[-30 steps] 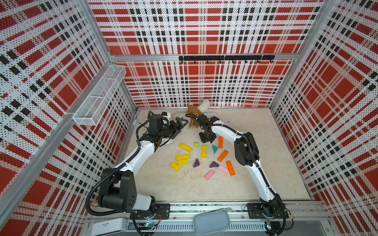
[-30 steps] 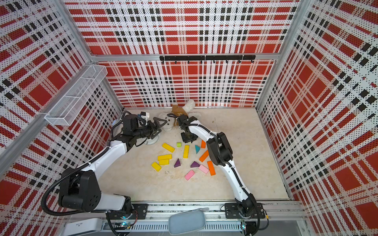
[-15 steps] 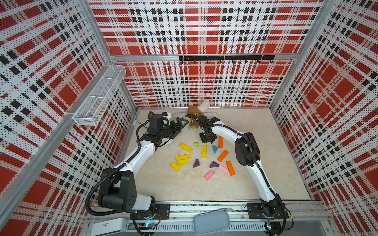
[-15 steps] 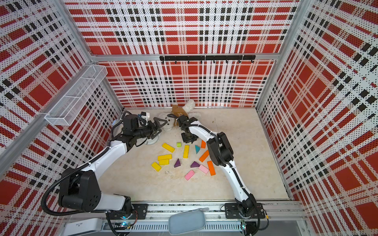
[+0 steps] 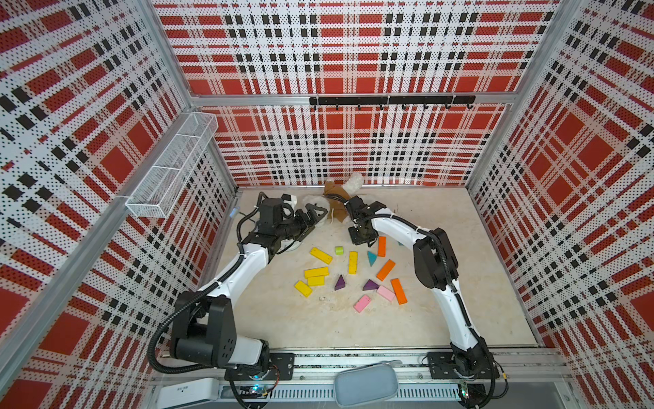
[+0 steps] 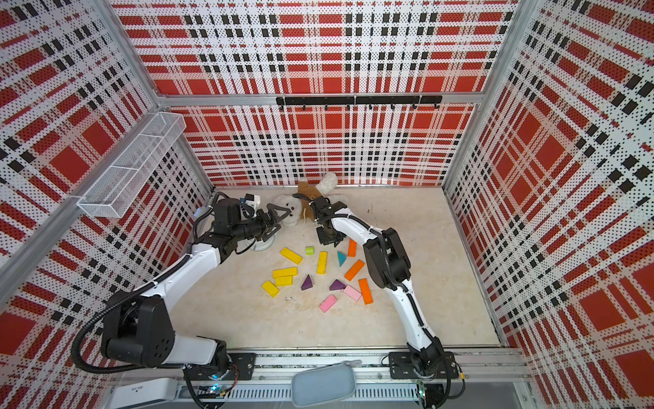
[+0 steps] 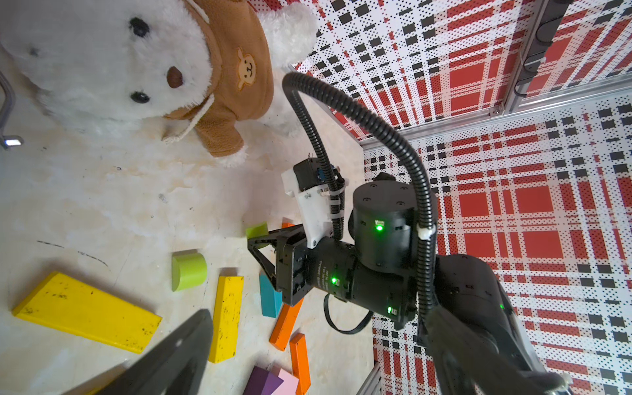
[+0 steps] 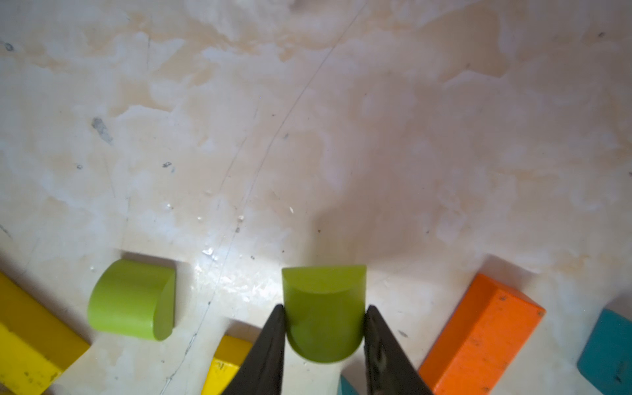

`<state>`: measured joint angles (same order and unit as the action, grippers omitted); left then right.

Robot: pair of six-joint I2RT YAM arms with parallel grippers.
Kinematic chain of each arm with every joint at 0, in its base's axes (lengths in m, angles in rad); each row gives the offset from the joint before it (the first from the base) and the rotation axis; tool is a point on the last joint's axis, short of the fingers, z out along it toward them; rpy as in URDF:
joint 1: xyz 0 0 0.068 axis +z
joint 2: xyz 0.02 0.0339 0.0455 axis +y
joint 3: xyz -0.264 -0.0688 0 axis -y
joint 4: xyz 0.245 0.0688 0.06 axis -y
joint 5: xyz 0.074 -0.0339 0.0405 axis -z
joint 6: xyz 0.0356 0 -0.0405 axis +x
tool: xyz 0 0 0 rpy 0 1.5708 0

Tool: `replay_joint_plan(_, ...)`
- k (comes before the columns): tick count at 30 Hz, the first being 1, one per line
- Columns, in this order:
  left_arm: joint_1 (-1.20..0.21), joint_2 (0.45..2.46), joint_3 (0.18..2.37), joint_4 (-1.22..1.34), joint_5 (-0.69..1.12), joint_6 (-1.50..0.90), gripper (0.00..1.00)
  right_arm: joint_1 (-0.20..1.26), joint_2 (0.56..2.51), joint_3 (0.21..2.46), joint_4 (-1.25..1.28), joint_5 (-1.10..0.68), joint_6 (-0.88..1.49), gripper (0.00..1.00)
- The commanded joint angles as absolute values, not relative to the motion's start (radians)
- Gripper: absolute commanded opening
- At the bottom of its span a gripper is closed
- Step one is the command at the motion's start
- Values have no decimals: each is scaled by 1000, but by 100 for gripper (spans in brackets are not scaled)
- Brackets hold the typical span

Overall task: Assemble a carrot with building blocks
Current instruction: Pick up the building block from the center of the board, then assemble the building block at the center of the board.

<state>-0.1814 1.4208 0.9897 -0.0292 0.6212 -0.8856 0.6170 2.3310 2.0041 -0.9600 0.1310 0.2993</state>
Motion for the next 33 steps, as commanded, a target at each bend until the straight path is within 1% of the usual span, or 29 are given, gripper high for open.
replay_joint_plan(1,-192,1417,992,0,637,-879,99,602,2260,1975,-924,148,292,36)
replay_joint_plan(9,-228,1421,997,25,661,-863,99,559,2183,1881,-890,160,272,37)
replay_joint_plan(17,-268,1437,1001,31,669,-853,99,483,2076,1739,-849,169,261,37)
replay_joint_plan(28,-290,1451,1002,35,675,-850,99,291,1944,1556,-788,152,225,37)
replay_joint_plan(33,-297,1453,1001,37,674,-848,99,231,1934,1514,-771,141,198,37)
